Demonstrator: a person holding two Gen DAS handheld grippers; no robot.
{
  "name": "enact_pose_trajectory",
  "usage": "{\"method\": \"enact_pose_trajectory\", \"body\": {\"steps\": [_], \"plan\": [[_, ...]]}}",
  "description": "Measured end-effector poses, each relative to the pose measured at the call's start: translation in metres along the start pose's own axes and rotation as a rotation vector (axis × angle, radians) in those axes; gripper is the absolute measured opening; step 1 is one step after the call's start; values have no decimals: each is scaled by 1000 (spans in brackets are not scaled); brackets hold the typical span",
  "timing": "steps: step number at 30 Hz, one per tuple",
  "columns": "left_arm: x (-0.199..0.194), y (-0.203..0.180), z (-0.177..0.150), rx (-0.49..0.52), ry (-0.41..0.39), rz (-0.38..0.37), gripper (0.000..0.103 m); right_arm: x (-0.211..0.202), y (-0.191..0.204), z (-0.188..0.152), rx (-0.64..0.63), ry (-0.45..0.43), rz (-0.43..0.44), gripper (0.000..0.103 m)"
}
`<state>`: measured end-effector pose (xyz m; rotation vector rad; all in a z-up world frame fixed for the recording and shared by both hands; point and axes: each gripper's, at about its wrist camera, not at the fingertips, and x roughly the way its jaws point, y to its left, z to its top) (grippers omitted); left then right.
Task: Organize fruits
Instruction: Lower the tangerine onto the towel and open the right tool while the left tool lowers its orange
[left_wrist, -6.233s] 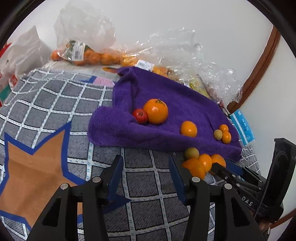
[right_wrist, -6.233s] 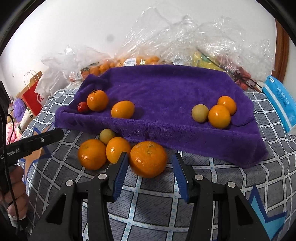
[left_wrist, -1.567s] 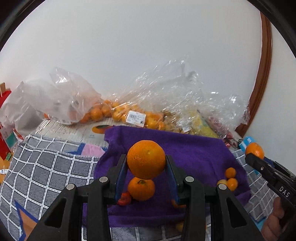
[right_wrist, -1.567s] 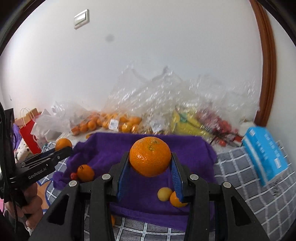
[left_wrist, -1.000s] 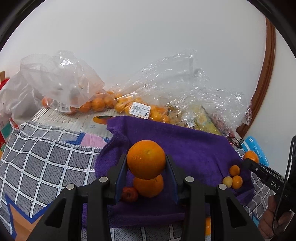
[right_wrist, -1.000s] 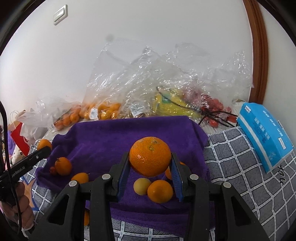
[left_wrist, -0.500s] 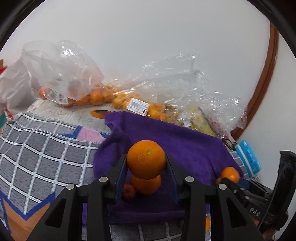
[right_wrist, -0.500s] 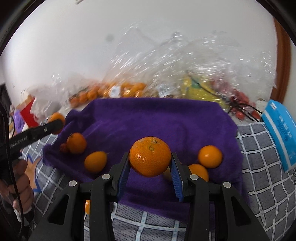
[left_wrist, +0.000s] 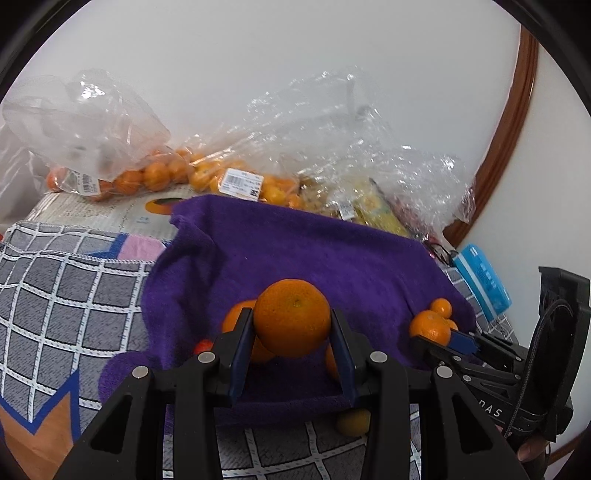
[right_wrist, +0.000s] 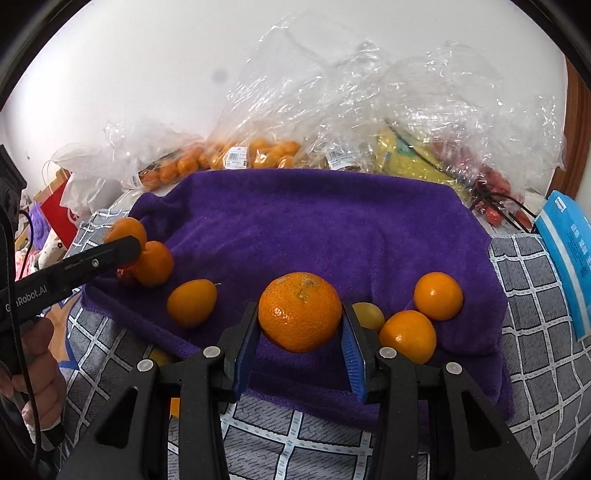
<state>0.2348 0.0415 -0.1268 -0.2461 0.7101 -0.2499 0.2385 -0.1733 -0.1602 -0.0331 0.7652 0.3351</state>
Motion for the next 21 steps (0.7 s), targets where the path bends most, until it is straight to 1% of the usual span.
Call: {"method": "enact_pose_trajectory", "body": {"steps": [3, 5, 9, 12, 16, 21], "plan": [[4, -3, -2, 17, 17, 6, 39, 2, 1, 0, -5, 6, 0, 43], [4, -5, -2, 33, 18, 15, 39, 1, 0, 0, 0, -4, -3, 43], [4, -7, -3, 43, 19, 1, 39, -5, -4, 1, 12, -25, -2, 43], [4, -10, -4, 63, 20, 6, 39, -9, -7, 2, 23, -37, 3, 43], [5, -14, -5, 87, 21, 23, 39, -13, -10, 4, 35, -56, -7, 43], [6, -17, -7, 110, 9, 70, 39, -17, -14, 5, 58, -75, -20, 43]]}}
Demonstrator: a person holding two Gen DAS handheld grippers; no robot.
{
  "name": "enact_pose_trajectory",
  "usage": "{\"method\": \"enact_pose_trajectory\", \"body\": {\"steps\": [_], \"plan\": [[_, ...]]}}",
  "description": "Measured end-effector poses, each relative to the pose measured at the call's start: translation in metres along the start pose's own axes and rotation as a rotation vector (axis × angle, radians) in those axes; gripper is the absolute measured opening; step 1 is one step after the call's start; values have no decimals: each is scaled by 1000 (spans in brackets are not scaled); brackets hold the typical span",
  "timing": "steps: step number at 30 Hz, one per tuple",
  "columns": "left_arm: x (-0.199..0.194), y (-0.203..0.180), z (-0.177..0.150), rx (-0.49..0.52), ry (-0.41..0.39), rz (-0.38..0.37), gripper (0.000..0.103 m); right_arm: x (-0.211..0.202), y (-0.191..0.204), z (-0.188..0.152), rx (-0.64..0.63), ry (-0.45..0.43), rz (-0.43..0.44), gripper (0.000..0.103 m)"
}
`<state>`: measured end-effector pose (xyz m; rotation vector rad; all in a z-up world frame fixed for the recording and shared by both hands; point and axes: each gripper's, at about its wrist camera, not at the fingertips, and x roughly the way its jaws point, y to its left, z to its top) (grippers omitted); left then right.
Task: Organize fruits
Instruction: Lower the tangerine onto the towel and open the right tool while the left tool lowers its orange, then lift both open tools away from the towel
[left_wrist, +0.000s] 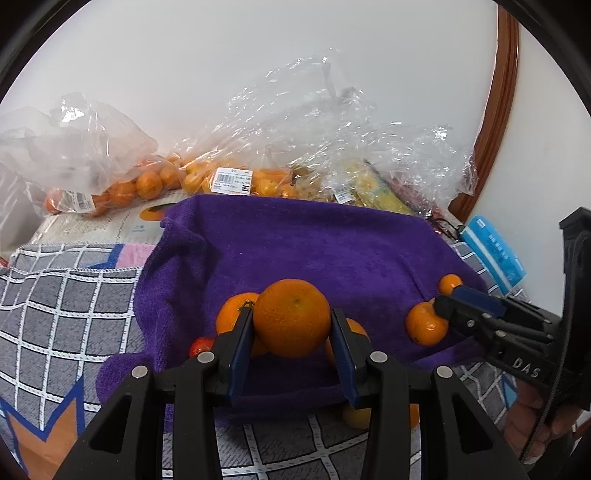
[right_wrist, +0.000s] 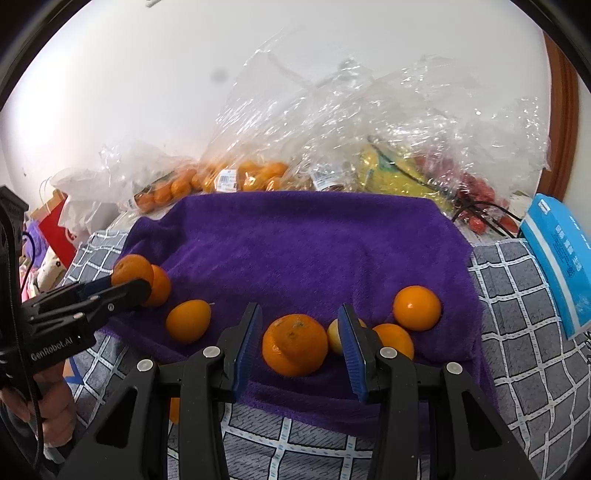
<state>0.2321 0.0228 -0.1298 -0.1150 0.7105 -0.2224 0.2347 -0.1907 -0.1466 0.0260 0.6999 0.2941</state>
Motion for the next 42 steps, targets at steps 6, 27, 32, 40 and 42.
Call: {"method": "enact_pose_trajectory", "body": {"steps": [6, 27, 32, 40, 42], "plan": [[0, -4, -1, 24, -5, 25, 39, -3, -1, 2, 10, -19, -6, 43], [-36, 10, 12, -28, -107, 4, 47, -39, 10, -17, 65, -136, -97, 47], [-56, 11, 19, -47, -103, -6, 47, -53, 26, -24, 52, -90, -72, 48], [-65, 26, -7, -24, -2, 63, 47, -54, 48, -41, 39, -26, -27, 48], [-67, 33, -18, -26, 18, 84, 47, -52, 53, -45, 34, -10, -24, 48]]}}
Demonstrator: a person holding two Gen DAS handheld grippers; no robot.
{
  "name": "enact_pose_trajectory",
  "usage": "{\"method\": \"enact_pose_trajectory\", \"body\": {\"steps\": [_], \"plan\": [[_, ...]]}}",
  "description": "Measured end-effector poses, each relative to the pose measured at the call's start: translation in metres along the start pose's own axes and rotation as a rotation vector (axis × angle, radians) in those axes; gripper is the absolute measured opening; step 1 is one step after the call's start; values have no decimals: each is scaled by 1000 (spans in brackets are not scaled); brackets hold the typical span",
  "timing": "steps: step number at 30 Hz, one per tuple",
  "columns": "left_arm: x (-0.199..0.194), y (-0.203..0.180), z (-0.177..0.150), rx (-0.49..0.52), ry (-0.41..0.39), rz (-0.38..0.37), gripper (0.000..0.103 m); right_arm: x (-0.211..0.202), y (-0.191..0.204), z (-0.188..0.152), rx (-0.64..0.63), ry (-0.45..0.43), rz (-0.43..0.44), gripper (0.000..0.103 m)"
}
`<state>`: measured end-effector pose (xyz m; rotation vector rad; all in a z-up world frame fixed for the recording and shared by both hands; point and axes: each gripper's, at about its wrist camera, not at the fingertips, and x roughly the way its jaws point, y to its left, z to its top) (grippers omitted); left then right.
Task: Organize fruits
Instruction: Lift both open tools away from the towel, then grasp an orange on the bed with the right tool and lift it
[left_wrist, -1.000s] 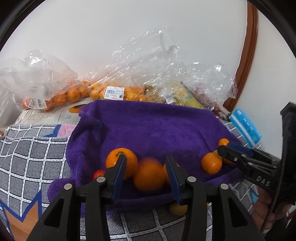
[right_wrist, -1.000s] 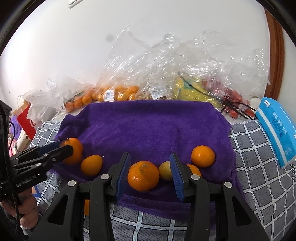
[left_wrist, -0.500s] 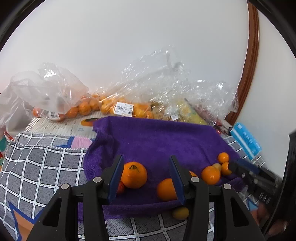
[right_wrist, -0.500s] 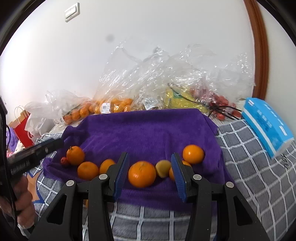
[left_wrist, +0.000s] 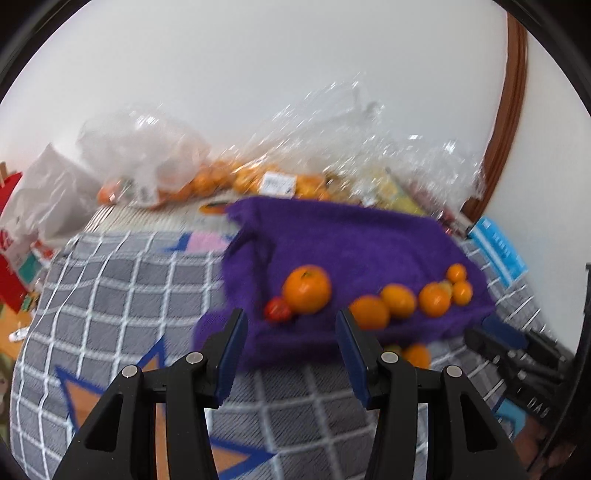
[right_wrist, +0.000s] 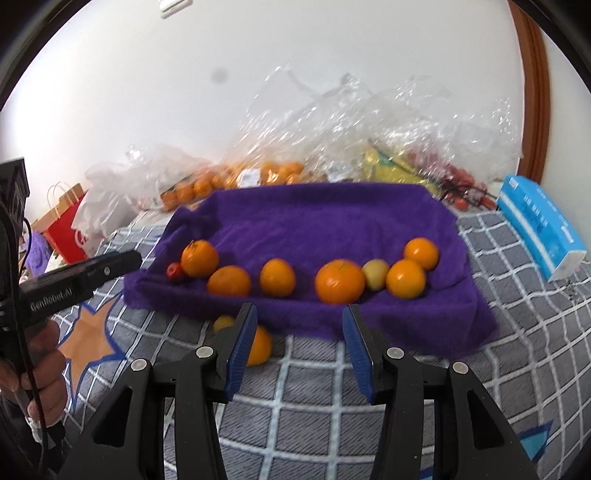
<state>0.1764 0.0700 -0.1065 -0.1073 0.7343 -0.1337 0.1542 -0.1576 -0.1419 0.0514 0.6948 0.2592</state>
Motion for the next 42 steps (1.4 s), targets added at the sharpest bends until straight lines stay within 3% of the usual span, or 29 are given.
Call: {"method": "enact_pose_trajectory", "body": {"steps": [8, 15, 26, 42], "plan": [[1, 27, -45, -65, 57, 10, 47, 6, 21, -14, -20, 49, 15, 48], [2, 41, -53, -138, 65, -23, 47, 21, 35, -18, -68, 82, -9, 44], [13, 37, -56, -121, 114, 5, 47, 49, 37, -19, -79, 119, -9, 41], [16, 26, -57, -55, 108, 69, 48, 58, 29, -19, -32, 147, 11, 34]]}}
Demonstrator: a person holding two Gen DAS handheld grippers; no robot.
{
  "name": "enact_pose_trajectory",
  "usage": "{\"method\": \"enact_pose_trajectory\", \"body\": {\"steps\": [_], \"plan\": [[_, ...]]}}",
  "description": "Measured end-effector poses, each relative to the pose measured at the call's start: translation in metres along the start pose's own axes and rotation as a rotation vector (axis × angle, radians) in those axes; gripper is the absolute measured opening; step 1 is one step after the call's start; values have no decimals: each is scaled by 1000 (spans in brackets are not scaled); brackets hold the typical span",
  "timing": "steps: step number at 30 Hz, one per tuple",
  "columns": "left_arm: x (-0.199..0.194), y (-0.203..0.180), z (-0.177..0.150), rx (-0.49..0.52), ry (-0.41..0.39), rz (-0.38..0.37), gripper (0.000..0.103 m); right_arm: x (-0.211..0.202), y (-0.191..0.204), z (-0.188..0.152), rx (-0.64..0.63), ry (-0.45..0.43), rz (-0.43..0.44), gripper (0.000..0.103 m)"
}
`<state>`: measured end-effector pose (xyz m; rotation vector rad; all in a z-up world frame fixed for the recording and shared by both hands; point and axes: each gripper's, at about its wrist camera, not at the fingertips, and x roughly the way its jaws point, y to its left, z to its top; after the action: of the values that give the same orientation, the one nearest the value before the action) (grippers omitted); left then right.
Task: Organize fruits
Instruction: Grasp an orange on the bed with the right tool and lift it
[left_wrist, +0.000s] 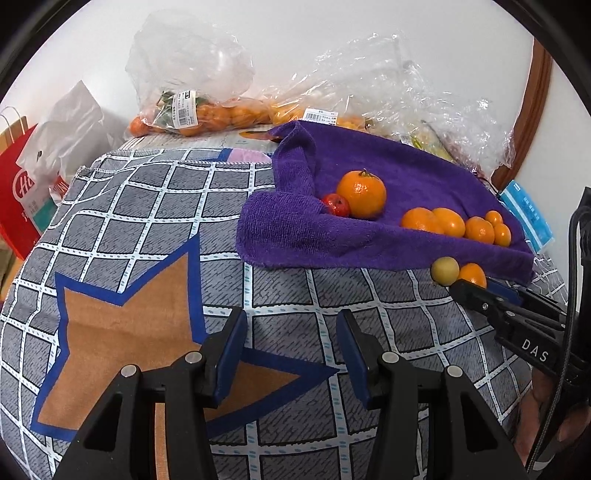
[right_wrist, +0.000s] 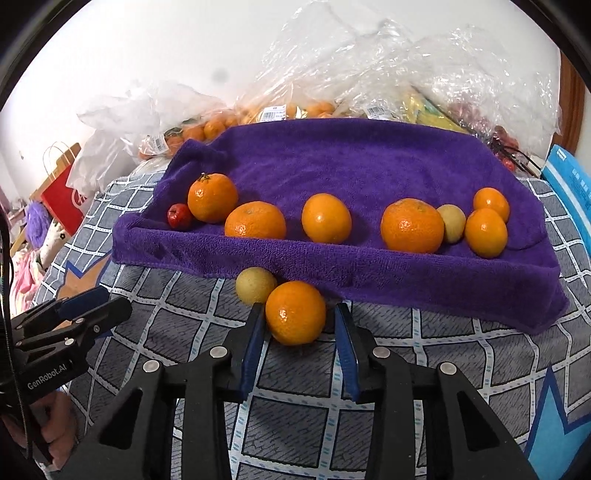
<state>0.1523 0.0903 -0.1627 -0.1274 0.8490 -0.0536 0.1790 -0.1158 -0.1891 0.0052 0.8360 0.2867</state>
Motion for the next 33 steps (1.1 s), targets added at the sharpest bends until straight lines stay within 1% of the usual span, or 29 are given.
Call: {"method": "enact_pose_trajectory", "body": {"steps": [1, 3, 4, 10, 12, 15, 19, 22, 26, 33], "plan": [[0, 0, 0, -2, 0, -2, 48, -1, 1, 0, -6, 1, -14, 32], [-1, 1, 0, -11, -2, -12, 48, -2, 3, 0, -14, -1, -57, 32], [-1, 2, 0, -16, -3, -16, 48, -3, 2, 0, -10, -1, -64, 32], [0, 2, 0, -19, -2, -13, 48, -3, -16, 2, 76, 14, 4, 32], [0, 0, -1, -12, 0, -4, 48, -4, -22, 1, 111, 12, -2, 32], [1, -1, 0, -2, 2, 6, 48, -5, -27, 1, 135, 11, 14, 32], [1, -1, -1, -7, 1, 0, 48, -7, -25, -1, 126, 6, 2, 32], [1, 0, 0, -10, 1, -11, 50, -14, -22, -4, 105, -22, 3, 32], [2, 1, 1, -11, 2, -18, 51, -24, -18, -8, 66, -62, -26, 32], [0, 2, 1, -18, 9, -32, 51, -39, -28, -16, 34, -85, -41, 32]]}}
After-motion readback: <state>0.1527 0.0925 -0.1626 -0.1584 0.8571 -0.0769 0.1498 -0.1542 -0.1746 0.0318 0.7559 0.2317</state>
